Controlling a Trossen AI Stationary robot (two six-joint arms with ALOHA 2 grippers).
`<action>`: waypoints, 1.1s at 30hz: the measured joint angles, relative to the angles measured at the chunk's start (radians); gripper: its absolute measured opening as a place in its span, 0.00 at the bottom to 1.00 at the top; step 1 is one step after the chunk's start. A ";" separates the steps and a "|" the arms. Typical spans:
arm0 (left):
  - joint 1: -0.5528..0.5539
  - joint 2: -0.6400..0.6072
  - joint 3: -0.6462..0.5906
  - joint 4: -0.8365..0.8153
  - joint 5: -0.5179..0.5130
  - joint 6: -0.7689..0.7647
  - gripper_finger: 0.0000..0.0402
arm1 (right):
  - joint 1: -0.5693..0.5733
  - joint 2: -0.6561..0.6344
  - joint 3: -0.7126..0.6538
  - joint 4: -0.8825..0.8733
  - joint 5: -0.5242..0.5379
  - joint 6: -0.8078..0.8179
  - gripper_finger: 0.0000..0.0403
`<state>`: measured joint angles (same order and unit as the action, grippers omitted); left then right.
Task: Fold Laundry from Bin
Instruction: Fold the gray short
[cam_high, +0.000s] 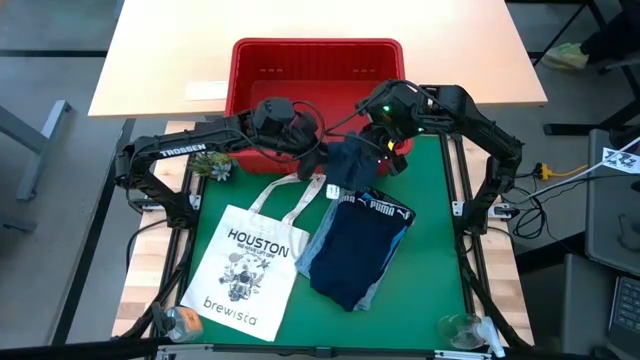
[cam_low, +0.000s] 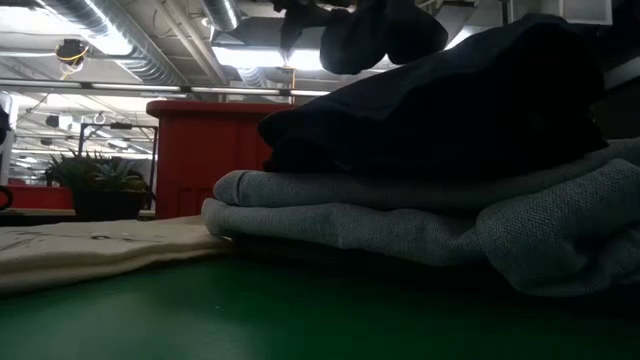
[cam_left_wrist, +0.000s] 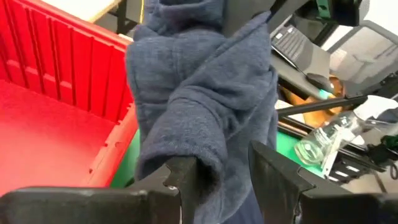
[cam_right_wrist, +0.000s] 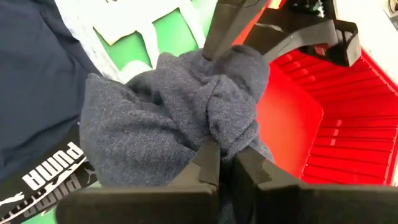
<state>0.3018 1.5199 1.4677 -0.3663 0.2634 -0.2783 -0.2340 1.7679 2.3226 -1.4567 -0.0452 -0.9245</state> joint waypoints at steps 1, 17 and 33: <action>-0.005 0.000 0.000 0.005 -0.014 0.000 0.31 | 0.000 0.000 0.000 0.000 0.000 0.000 0.04; -0.040 -0.097 0.000 0.012 -0.079 0.001 0.01 | -0.002 0.000 0.000 -0.010 0.029 0.008 0.04; -0.126 -0.156 -0.001 -0.080 -0.101 0.053 0.01 | -0.002 0.010 0.000 -0.012 0.065 0.137 0.38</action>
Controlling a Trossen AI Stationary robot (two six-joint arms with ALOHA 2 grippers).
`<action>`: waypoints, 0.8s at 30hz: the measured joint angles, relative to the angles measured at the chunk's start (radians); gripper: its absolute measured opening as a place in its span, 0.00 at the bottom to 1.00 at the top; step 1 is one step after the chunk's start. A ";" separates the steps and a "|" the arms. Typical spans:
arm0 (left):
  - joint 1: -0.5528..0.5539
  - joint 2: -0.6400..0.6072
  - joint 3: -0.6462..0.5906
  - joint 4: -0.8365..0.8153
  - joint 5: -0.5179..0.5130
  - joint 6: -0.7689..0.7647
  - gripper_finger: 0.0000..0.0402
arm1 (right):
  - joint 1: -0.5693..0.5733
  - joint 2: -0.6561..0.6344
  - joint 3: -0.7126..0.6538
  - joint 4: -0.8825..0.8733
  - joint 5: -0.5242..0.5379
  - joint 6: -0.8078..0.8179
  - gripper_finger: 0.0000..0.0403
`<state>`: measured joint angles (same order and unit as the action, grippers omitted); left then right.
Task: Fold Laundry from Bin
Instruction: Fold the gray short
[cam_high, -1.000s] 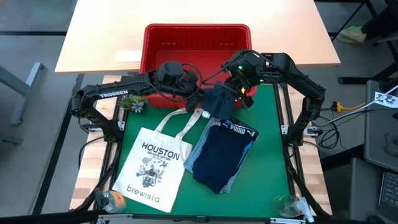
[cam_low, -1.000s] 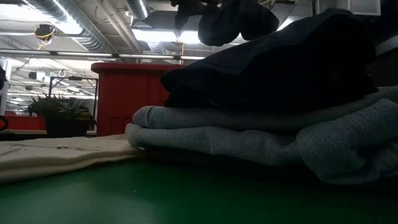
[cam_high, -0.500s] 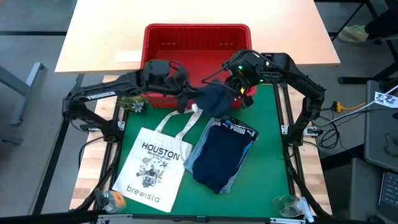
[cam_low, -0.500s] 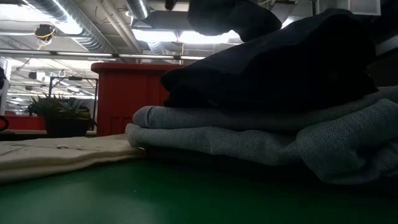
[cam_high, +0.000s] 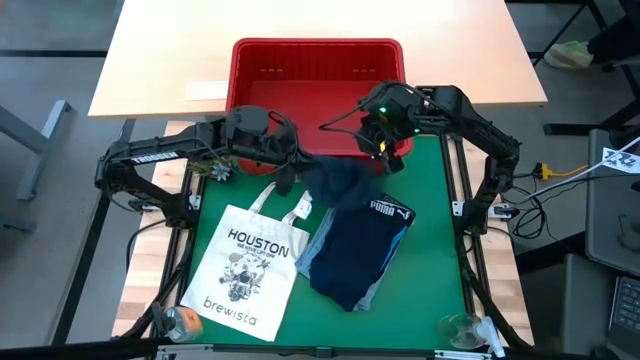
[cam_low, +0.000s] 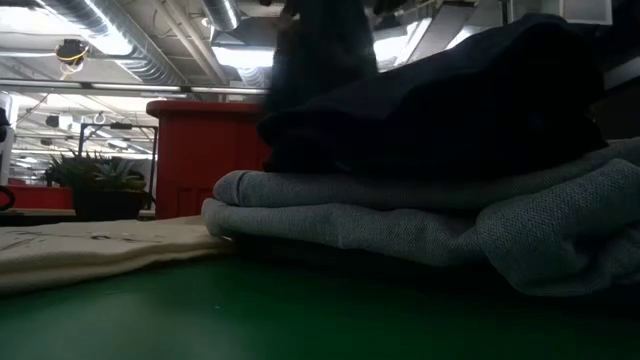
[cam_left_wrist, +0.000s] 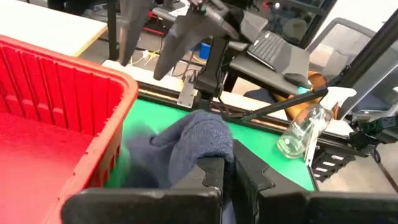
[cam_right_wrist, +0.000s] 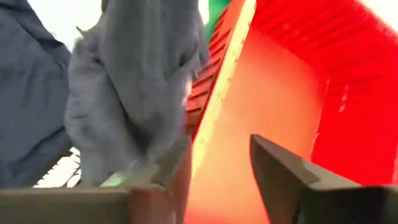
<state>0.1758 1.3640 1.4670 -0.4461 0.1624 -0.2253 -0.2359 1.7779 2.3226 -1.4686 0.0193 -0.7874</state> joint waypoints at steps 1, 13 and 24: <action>-0.003 0.000 0.000 0.000 -0.003 0.000 0.01 | 0.000 0.002 0.000 -0.010 0.005 0.021 0.41; -0.009 0.000 0.000 0.001 -0.001 0.000 0.01 | 0.018 0.057 0.000 -0.102 -0.247 0.185 0.51; -0.055 -0.034 0.000 -0.155 0.040 0.139 0.01 | 0.053 0.100 0.000 -0.083 -0.232 0.177 0.51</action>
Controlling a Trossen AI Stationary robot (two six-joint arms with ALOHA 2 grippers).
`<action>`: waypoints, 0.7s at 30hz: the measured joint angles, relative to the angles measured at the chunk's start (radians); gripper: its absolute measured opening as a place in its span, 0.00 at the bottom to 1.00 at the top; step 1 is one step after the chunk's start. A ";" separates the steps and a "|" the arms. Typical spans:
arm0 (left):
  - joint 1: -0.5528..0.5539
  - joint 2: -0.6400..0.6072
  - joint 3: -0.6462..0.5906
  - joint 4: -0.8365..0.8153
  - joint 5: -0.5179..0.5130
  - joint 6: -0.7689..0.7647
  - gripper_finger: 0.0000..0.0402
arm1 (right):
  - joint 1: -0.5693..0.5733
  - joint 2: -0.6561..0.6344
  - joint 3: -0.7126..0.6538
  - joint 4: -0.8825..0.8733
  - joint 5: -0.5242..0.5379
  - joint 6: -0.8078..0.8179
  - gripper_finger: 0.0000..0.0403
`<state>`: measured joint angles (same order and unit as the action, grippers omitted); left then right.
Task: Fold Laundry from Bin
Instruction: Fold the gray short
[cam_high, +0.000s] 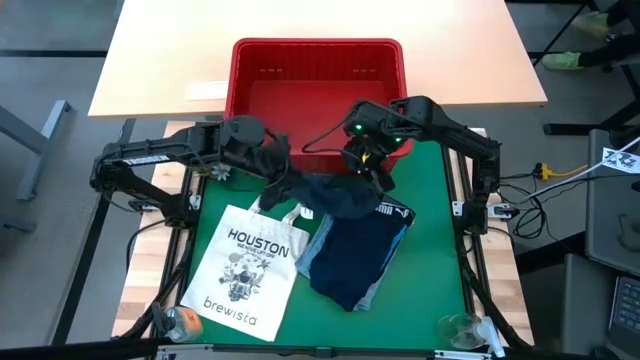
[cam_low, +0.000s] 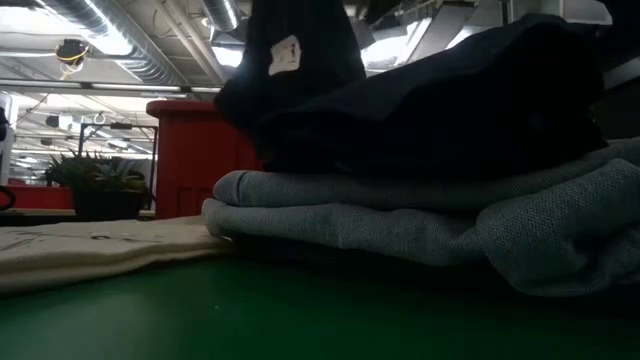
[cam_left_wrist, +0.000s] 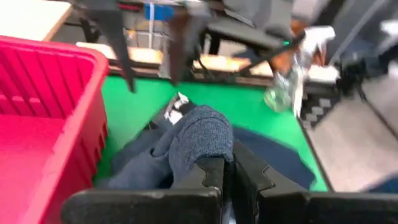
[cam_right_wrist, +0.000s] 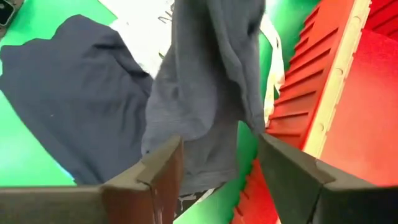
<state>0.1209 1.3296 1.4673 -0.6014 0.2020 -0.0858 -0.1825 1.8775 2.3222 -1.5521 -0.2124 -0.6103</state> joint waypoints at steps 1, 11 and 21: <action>-0.010 -0.012 0.000 -0.027 -0.001 0.016 0.01 | 0.000 0.003 0.000 0.005 0.001 0.000 0.51; -0.127 -0.085 0.001 -0.133 -0.075 0.044 0.01 | 0.006 0.068 0.000 0.136 -0.026 -0.022 0.51; -0.207 -0.069 0.000 -0.263 -0.173 0.032 0.01 | 0.028 0.205 0.000 0.229 -0.101 -0.179 0.51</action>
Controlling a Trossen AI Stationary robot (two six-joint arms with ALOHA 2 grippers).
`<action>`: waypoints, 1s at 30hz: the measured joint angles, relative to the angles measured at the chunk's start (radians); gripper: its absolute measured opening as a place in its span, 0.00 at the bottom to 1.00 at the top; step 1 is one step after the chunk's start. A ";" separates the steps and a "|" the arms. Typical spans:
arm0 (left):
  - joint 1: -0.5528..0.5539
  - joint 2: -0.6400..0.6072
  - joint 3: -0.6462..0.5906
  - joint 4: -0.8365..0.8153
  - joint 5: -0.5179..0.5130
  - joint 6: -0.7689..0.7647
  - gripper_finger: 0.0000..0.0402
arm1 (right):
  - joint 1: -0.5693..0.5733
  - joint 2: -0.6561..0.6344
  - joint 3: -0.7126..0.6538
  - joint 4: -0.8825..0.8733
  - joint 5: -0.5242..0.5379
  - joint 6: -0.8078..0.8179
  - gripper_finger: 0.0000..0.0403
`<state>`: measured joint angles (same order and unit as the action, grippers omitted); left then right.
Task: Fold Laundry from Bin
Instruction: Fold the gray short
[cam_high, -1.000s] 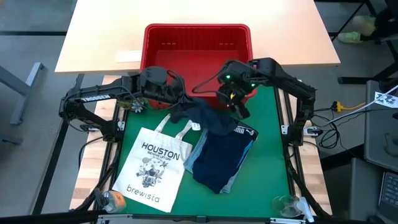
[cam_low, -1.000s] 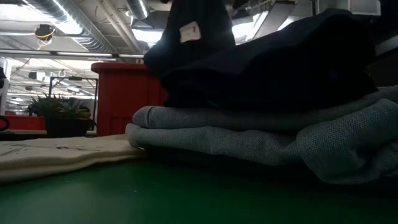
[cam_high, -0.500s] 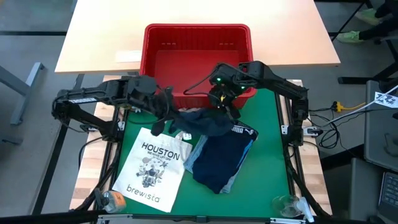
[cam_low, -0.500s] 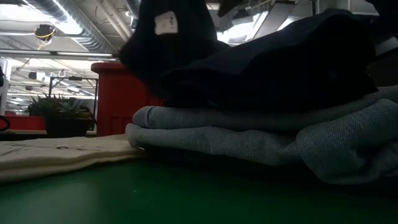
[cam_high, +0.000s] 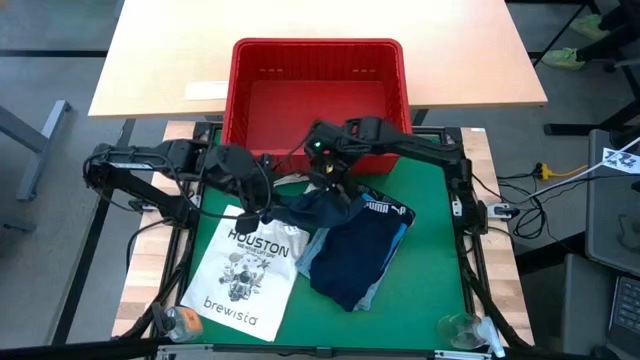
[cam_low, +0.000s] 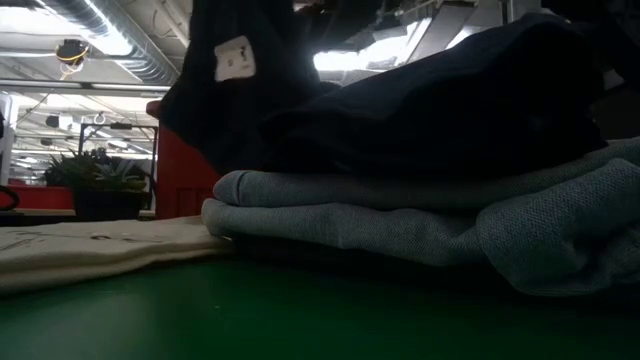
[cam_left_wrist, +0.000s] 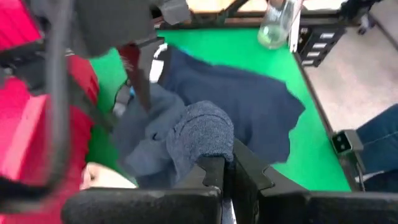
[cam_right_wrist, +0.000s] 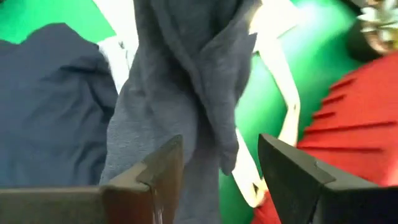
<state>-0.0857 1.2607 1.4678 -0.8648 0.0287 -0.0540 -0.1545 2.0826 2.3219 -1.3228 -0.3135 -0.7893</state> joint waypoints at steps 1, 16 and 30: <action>-0.009 -0.001 0.000 -0.017 -0.012 -0.015 0.01 | 0.005 0.014 0.000 0.000 -0.002 -0.009 0.51; -0.180 0.022 -0.108 -0.282 -0.019 -0.414 0.01 | 0.013 0.168 0.000 0.032 0.025 -0.035 0.51; -0.280 0.023 -0.360 -0.196 0.040 -0.508 0.01 | 0.036 0.218 0.000 0.223 0.030 -0.038 0.51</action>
<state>-0.3655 1.2835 1.1079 -1.0612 0.0689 -0.5624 -0.1188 2.3002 2.3219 -1.0998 -0.2832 -0.8273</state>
